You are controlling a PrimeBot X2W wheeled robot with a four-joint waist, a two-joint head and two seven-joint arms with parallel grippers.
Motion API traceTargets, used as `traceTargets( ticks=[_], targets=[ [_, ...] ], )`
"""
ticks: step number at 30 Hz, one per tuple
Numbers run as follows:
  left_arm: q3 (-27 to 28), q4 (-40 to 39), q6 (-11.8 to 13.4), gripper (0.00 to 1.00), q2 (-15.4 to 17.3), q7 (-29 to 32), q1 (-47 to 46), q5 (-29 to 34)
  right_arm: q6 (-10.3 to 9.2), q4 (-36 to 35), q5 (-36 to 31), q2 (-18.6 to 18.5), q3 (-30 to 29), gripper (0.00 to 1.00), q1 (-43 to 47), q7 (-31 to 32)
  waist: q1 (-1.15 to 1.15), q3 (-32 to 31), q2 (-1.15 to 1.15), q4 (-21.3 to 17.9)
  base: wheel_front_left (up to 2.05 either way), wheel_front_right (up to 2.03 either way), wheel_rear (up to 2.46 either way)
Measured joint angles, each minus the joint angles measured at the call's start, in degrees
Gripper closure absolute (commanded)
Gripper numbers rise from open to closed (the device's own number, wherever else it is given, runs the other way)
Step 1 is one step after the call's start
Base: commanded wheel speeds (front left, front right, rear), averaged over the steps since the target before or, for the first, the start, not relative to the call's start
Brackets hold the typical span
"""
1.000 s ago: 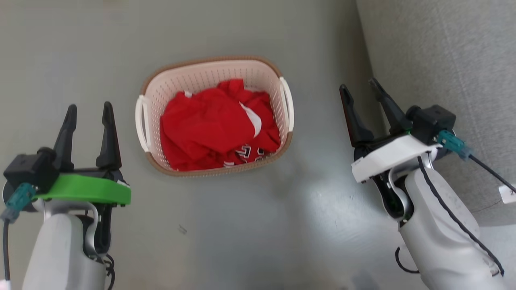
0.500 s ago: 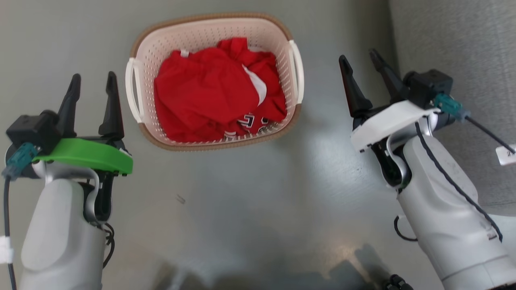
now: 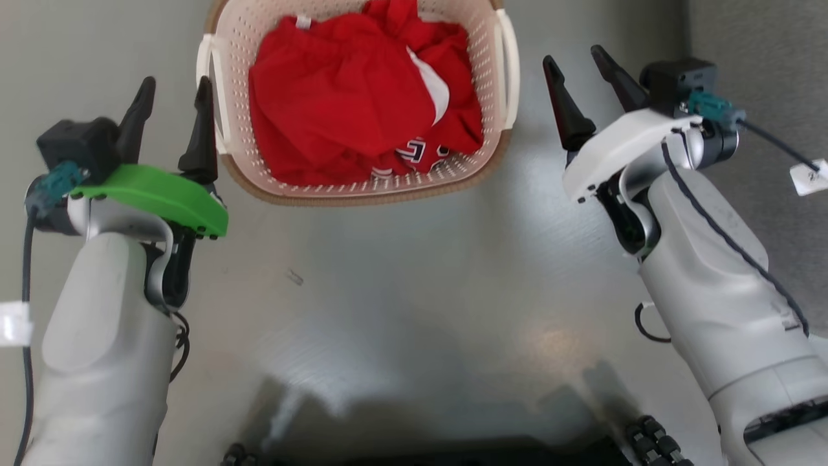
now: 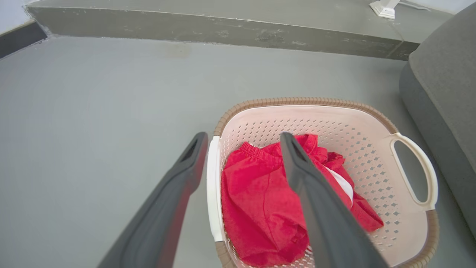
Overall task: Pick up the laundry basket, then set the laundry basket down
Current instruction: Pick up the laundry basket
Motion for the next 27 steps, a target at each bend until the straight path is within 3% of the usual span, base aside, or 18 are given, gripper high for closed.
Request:
traceTargets(
  ticks=[16,27],
  targets=[
    [-3.02,12.14,-0.02,0.00,-0.24,4.71,-9.46,-4.60,0.34,9.14,0.24,-0.02,2.48,0.00,-9.77,1.75,0.00,7.19,0.00,2.35,0.00,0.00,0.00],
    [-5.54,17.51,-0.40,0.00,-0.53,5.80,-14.49,-6.70,0.59,12.85,4.16,-0.20,4.47,0.00,-13.49,2.48,0.00,10.31,0.00,3.58,0.00,0.00,0.00]
  ],
)
